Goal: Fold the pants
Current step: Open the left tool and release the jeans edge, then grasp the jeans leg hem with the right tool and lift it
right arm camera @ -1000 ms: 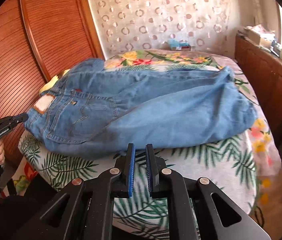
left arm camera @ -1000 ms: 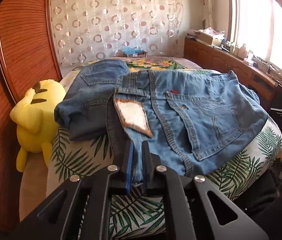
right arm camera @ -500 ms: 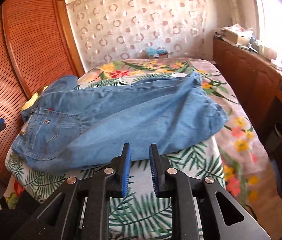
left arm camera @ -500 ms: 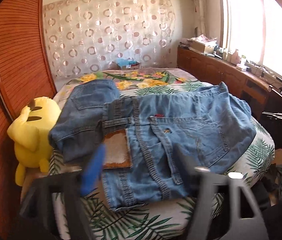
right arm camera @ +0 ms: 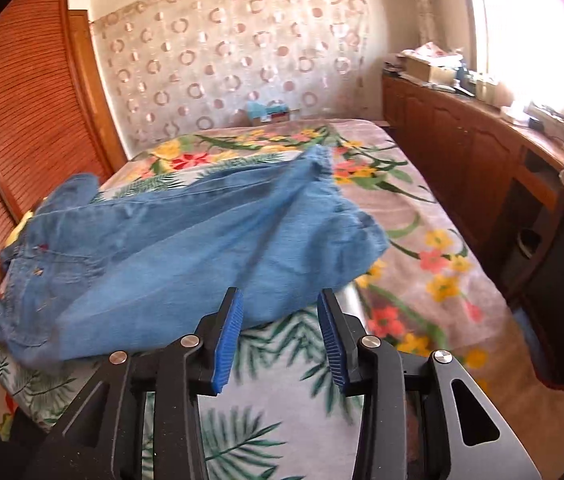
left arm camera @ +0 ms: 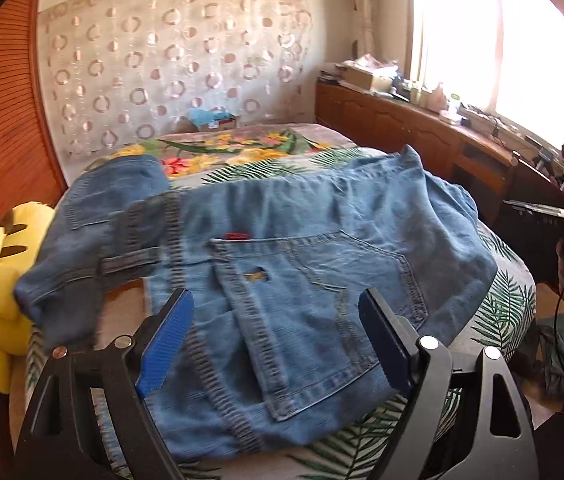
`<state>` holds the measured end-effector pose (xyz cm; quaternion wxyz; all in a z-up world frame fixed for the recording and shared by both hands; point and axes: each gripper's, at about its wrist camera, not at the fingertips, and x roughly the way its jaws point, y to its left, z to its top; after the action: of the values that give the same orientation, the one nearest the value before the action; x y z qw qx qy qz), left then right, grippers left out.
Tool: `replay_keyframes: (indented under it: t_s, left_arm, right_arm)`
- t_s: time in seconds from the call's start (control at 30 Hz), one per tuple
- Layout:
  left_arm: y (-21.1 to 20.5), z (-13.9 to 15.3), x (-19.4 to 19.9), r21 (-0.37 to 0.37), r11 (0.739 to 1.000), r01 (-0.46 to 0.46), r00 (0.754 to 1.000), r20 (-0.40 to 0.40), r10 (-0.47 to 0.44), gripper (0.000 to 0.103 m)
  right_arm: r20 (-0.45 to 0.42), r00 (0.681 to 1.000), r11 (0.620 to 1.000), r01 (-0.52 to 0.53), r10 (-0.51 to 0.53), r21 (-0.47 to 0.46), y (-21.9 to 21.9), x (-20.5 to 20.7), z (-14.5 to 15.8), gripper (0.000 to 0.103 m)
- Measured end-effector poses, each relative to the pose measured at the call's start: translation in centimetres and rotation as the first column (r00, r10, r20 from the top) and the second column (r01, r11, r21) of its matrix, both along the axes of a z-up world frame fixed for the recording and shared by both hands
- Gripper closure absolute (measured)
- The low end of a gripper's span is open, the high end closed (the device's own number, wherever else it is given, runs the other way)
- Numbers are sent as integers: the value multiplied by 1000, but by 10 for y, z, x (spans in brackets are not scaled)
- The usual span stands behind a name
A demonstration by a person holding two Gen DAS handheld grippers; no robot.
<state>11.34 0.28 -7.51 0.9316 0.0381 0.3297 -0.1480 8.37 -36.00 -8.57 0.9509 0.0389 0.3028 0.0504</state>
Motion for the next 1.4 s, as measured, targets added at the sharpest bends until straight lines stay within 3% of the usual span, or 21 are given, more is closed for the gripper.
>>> replay_keyframes:
  t_s: [0.53,0.77,0.9,0.97,1.03,1.07,1.23,1.4]
  left_arm:
    - [-25,-14,5,6,999,50,998,-46,-50,18]
    - [-20,-20,3,-5,999,42,997,-63,-42,18]
    - [-16,-21,2,-10,999,33,997,-64,-33,18]
    - [-13,-20,1,-12,999,30,998,-62,-31,18]
    - [-11,-19,0,-15,1000,26,998,-60,-27,18]
    - [-9,-18,0,-16,1000,24,998,-57,-25,18]
    - [-2,-15,-3,-23,1000,12,999,-47,-13,18]
    - [9,-9,-4,-33,999,-8,999,-33,7,18]
  right_arm:
    - [-110,990,996,89,-86,25,-19,81,-17,59]
    - [-184,978,984,121,-96,128,-36,104,-25,59]
    - [-194,976,984,122,-96,132,-38,107,-24,59]
    - [-188,979,984,112,-84,142,-38,108,-22,79]
    - [-165,980,987,126,-109,95,-32,104,-16,97]
    - [-148,983,989,124,-111,77,-29,102,-13,100]
    - [-46,996,996,81,-79,39,-10,85,17,101]
    - [24,999,999,-33,32,10,30,75,51,101]
